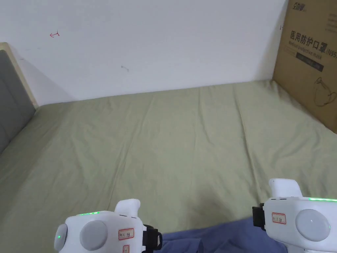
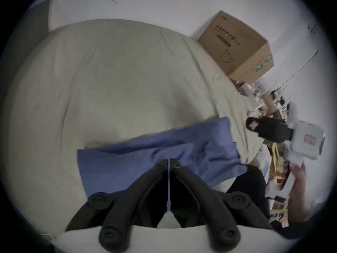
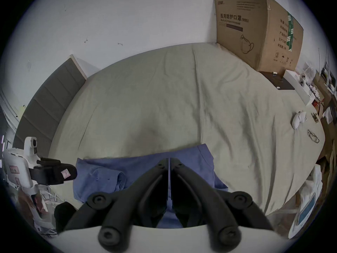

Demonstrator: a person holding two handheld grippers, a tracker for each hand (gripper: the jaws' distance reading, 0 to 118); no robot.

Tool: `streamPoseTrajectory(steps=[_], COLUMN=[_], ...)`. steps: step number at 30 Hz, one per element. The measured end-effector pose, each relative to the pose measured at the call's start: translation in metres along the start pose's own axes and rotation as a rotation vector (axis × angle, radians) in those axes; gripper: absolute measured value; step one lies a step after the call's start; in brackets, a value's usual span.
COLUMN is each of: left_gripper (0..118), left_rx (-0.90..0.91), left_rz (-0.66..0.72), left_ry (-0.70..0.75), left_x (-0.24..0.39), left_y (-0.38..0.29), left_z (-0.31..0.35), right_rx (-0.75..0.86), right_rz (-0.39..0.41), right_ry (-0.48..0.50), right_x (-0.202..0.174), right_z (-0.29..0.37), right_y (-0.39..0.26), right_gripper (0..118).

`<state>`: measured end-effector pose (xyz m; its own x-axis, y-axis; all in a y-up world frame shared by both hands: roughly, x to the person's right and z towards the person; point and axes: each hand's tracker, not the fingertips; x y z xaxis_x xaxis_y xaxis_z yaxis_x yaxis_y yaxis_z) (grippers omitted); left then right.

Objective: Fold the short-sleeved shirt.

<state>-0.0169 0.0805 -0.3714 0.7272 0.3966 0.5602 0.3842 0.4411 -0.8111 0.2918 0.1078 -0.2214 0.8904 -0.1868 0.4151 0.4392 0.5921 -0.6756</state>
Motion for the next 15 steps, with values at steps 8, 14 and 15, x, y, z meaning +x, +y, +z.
streamPoseTrajectory(steps=[8, 14, 15], left_gripper=[1, 1, 1], left_rx=[-0.232, -0.249, -0.247], left_rz=[0.032, 0.094, 0.095], left_ry=[-0.040, -0.126, -0.135], left_x=[0.008, 0.035, 0.037], left_y=[-0.028, -0.033, -0.034], left_z=[-0.067, -0.094, -0.091], right_rx=[-0.017, -0.048, -0.053], right_rz=[0.001, 0.000, -0.006], right_ry=[0.023, 0.010, 0.014], right_x=[-0.005, 0.001, 0.001], right_z=[-0.005, -0.015, -0.016], right_y=[-0.003, -0.009, -0.009], right_gripper=[2, 2, 2])
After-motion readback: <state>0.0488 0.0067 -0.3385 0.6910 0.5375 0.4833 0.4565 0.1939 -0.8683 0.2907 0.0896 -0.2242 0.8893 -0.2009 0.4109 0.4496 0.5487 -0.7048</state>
